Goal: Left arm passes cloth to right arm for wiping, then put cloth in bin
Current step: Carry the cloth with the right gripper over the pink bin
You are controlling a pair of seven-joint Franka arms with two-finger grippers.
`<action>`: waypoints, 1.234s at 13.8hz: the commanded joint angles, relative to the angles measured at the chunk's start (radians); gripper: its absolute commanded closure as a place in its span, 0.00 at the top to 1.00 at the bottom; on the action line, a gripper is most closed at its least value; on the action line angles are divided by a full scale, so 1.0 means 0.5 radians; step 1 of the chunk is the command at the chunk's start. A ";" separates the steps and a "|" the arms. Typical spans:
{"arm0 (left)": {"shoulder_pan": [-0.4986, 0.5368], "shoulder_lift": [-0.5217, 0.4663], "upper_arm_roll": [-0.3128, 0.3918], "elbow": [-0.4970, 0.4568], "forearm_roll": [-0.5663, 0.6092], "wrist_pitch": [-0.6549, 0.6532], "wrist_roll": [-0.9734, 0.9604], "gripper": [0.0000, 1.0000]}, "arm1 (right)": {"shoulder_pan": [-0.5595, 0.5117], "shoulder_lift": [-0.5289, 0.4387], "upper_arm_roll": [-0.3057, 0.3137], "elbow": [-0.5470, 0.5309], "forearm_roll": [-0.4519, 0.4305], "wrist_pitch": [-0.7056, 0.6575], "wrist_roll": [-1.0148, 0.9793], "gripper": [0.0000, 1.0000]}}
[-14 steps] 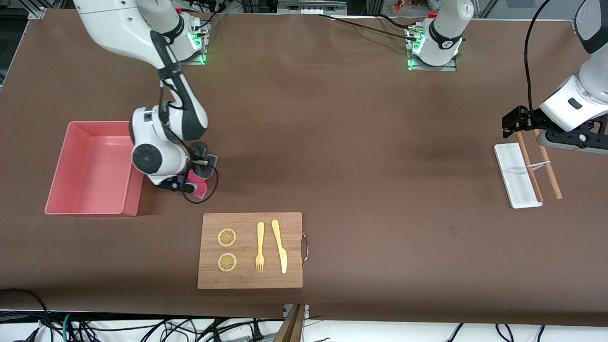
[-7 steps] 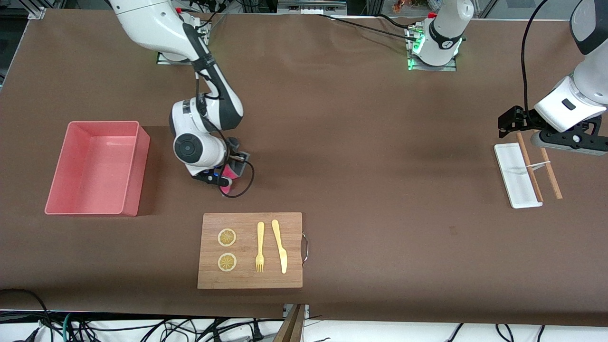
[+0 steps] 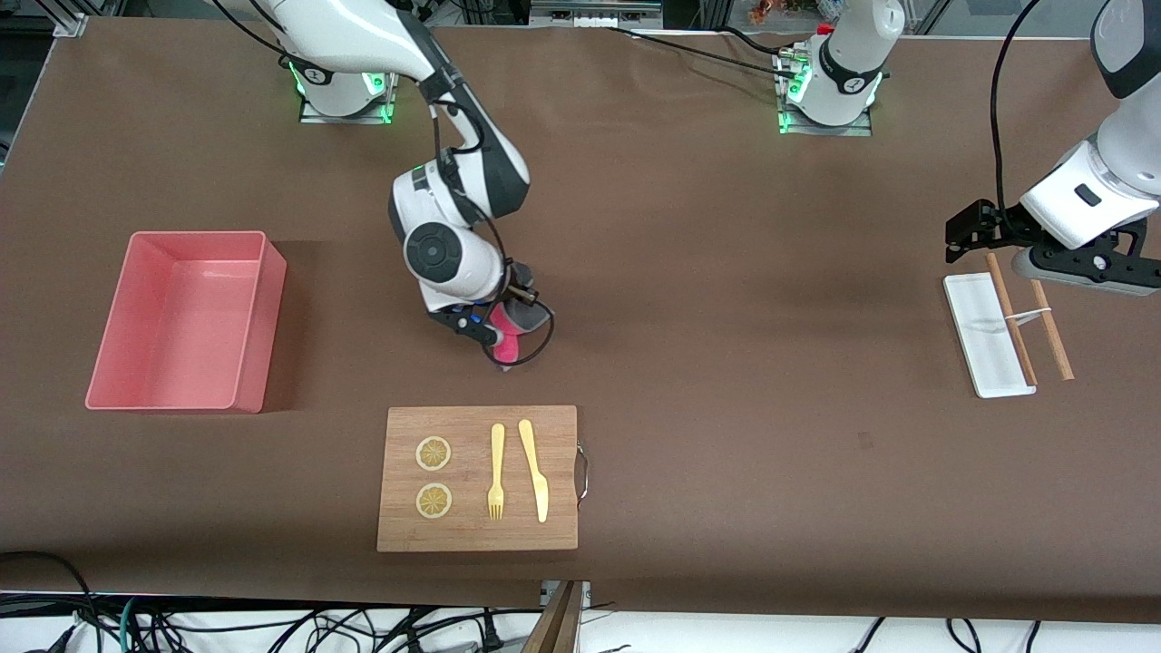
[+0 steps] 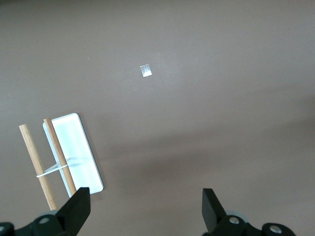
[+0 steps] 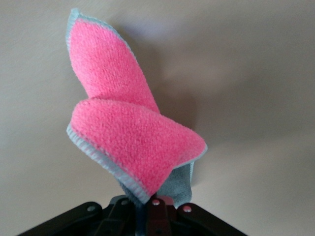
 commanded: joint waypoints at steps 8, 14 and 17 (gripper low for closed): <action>0.025 0.031 0.003 0.055 -0.051 -0.041 0.059 1.00 | -0.309 -0.004 -0.059 -0.072 -0.007 -0.189 -0.649 0.00; 0.025 0.031 0.003 0.055 -0.055 -0.041 0.056 1.00 | -0.699 -0.148 -0.247 -0.100 -0.298 -0.432 -1.483 0.00; 0.025 0.031 0.003 0.055 -0.051 -0.044 0.056 1.00 | -0.843 -0.301 -0.268 -0.078 -0.485 -0.585 -1.695 0.00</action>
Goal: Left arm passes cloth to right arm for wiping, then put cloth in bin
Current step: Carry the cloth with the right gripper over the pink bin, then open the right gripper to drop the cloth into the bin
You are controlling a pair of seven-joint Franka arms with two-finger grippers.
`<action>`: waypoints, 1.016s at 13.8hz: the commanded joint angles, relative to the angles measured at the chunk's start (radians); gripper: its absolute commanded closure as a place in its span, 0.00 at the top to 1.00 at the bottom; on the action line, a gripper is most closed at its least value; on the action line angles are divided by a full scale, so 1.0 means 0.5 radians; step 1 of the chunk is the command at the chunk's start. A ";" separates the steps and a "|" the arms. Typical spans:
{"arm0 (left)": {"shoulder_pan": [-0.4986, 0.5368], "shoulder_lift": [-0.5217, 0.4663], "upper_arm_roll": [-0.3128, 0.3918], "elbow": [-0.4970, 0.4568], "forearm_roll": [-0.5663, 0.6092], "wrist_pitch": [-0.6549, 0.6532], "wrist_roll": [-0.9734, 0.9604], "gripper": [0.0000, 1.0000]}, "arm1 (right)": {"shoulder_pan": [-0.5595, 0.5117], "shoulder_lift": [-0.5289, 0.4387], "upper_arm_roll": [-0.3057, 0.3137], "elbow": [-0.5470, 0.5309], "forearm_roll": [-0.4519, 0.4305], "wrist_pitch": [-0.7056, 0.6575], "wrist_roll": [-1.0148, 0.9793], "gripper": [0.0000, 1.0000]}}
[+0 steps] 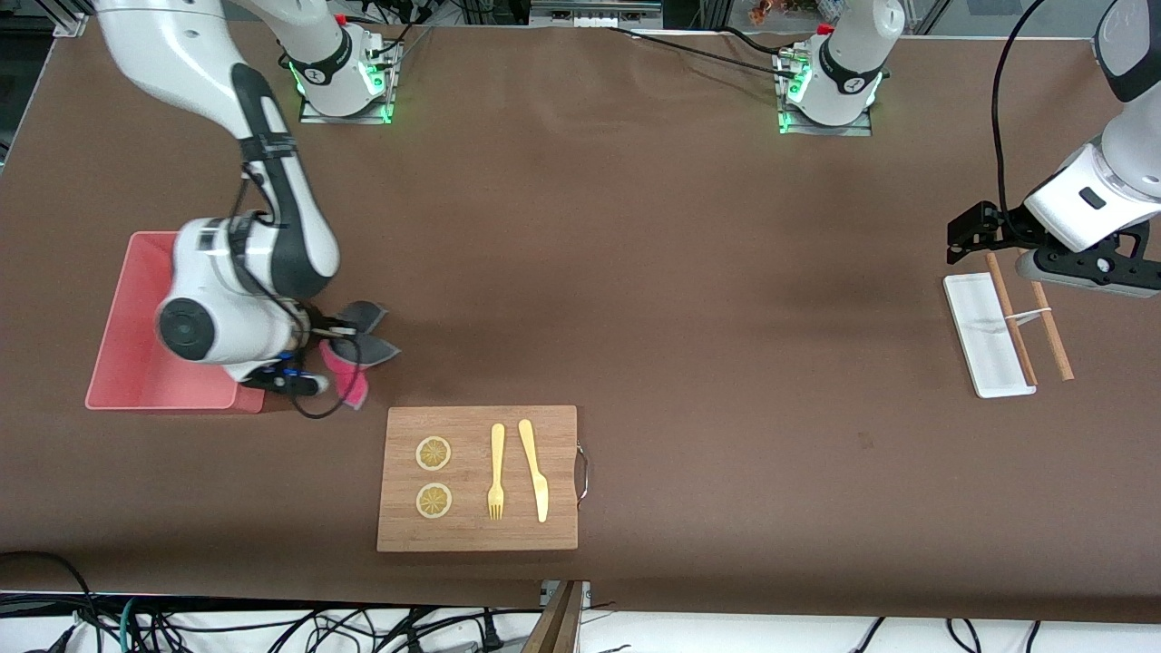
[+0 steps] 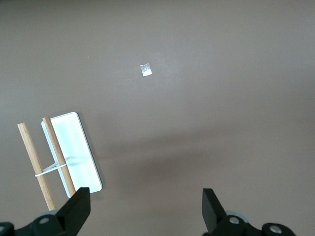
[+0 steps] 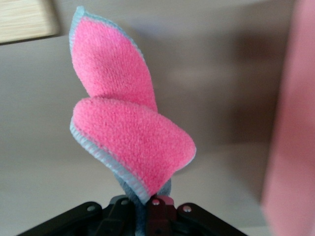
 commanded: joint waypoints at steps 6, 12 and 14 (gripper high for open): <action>0.012 0.027 0.002 0.055 -0.045 -0.046 0.054 1.00 | -0.317 -0.625 0.008 -0.036 -0.458 -0.458 -0.401 0.05; 0.012 0.027 0.002 0.055 -0.045 -0.046 0.054 1.00 | -0.566 -0.688 -0.001 -0.091 -0.596 -0.364 -0.675 0.99; 0.012 0.027 0.002 0.055 -0.045 -0.046 0.054 1.00 | -0.566 -0.666 -0.001 -0.079 -0.590 -0.284 -0.669 0.99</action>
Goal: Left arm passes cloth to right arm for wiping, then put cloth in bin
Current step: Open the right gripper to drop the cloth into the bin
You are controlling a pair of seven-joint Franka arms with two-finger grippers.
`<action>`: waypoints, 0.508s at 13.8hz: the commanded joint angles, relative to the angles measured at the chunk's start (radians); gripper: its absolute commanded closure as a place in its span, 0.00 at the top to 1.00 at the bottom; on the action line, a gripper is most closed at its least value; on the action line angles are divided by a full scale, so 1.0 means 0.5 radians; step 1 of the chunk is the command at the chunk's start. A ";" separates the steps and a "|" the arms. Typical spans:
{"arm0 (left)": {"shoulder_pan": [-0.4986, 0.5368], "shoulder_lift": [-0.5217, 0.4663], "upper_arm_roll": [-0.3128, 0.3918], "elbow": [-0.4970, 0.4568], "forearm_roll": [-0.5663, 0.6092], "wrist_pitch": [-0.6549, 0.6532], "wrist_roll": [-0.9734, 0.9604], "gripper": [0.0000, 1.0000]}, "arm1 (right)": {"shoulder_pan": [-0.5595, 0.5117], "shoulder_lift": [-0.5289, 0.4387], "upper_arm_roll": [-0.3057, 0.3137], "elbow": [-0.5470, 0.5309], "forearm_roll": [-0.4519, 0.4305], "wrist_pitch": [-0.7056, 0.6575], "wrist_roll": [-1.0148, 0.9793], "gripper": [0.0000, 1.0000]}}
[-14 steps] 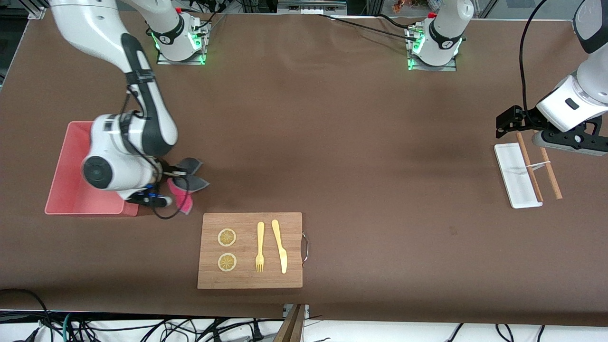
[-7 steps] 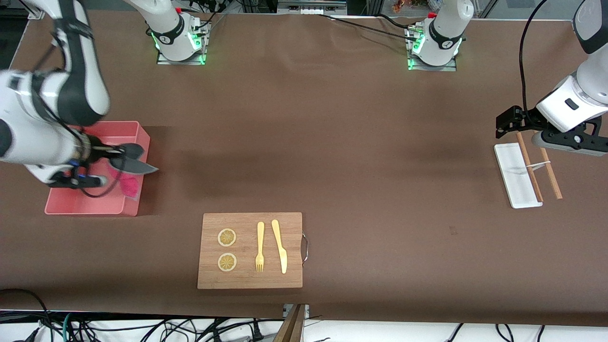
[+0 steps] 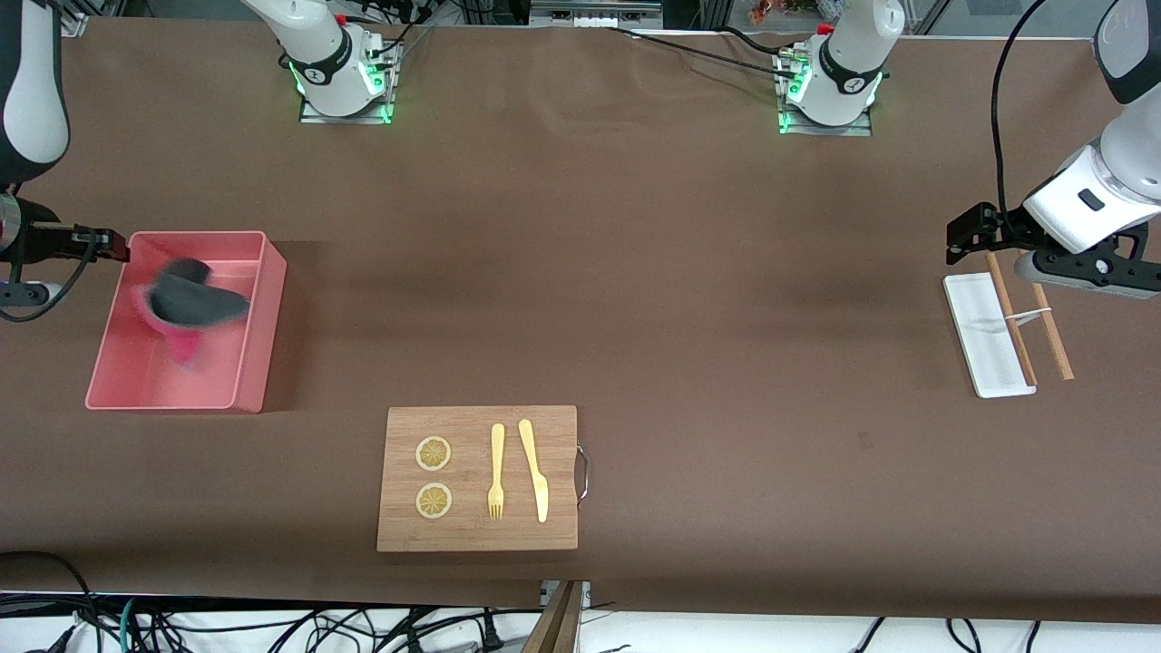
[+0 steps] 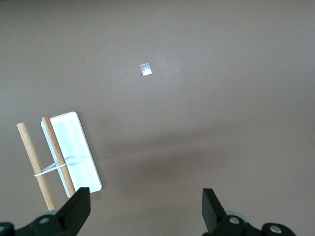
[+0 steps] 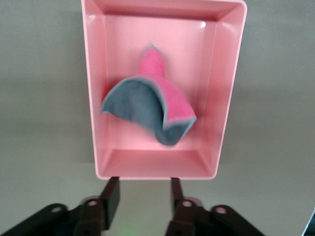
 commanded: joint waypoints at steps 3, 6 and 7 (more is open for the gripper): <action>0.012 0.021 0.002 0.053 -0.045 -0.044 0.051 1.00 | -0.005 -0.031 0.060 0.018 0.060 0.113 0.017 0.99; 0.012 0.021 0.002 0.053 -0.045 -0.044 0.051 1.00 | -0.002 -0.169 0.299 0.094 0.128 0.064 0.024 0.99; 0.012 0.021 0.002 0.053 -0.045 -0.044 0.051 1.00 | -0.002 -0.200 0.376 0.131 0.140 0.012 0.081 0.99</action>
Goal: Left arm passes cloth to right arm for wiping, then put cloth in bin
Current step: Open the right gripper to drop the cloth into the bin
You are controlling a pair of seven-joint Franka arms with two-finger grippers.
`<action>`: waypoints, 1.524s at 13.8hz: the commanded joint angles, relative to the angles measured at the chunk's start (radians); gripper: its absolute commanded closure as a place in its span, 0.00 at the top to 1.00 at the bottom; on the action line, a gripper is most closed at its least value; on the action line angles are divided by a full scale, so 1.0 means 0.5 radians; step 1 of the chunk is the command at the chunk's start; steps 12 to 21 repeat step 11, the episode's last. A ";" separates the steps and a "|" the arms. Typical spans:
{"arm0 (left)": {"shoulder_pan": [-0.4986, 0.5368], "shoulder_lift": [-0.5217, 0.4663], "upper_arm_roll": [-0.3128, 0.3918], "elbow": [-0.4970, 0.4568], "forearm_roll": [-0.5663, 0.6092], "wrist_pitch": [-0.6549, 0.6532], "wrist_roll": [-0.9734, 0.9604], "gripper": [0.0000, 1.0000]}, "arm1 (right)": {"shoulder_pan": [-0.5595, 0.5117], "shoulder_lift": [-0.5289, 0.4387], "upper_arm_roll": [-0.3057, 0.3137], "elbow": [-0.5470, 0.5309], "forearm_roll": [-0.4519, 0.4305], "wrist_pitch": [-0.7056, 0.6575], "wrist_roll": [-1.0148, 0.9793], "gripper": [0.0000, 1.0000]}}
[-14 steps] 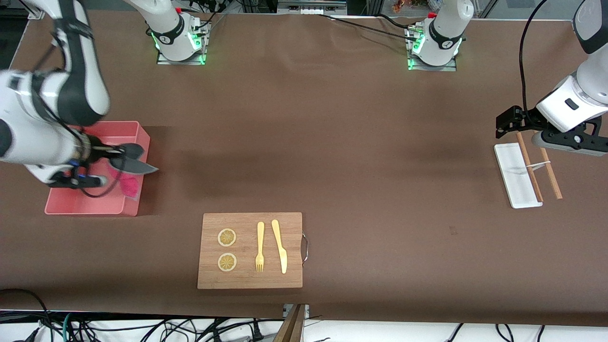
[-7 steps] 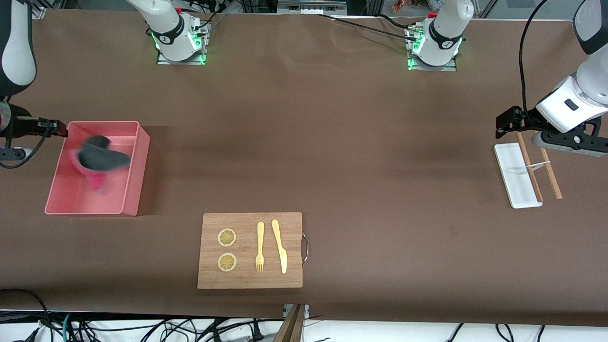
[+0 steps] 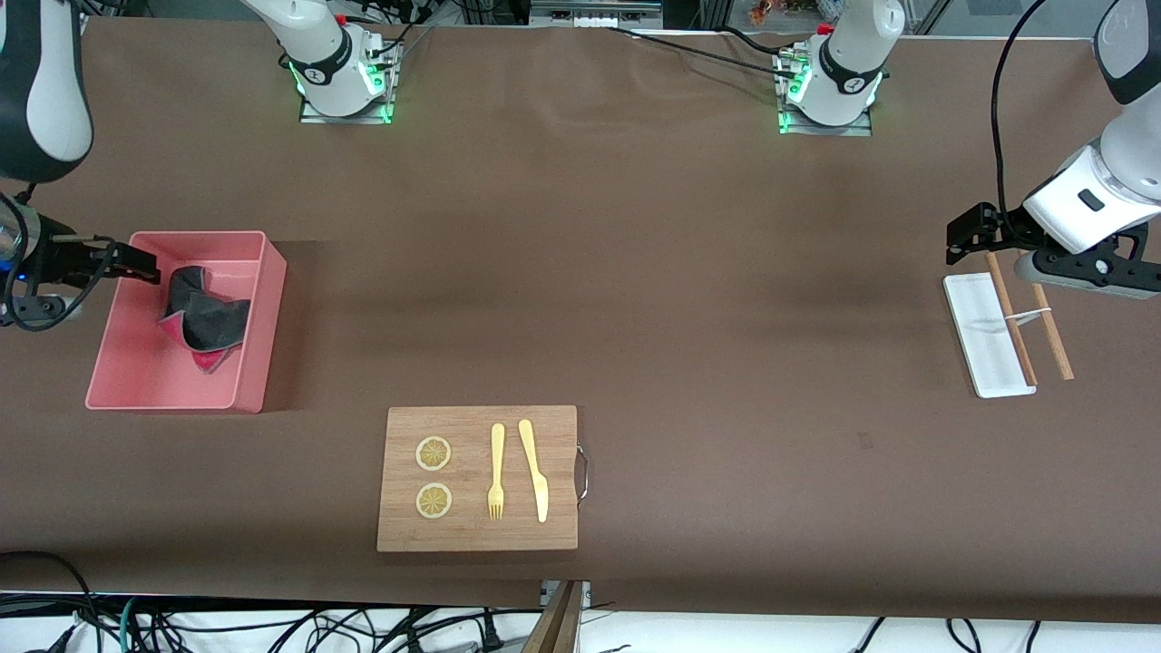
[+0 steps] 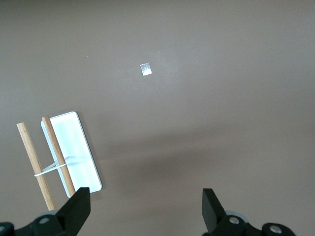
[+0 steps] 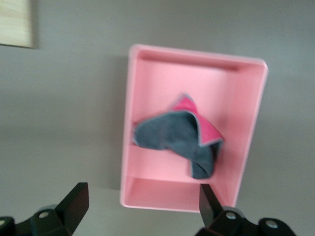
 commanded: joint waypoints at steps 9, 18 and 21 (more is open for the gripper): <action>0.011 0.020 0.002 0.053 -0.045 -0.044 0.051 1.00 | 0.001 -0.195 0.227 0.197 0.117 -0.267 0.237 0.99; 0.011 0.020 0.002 0.050 -0.045 -0.047 0.051 1.00 | 0.001 -0.195 0.227 0.197 0.117 -0.285 0.222 0.99; 0.011 0.020 0.002 0.050 -0.045 -0.047 0.051 1.00 | 0.001 -0.195 0.227 0.197 0.117 -0.285 0.222 0.99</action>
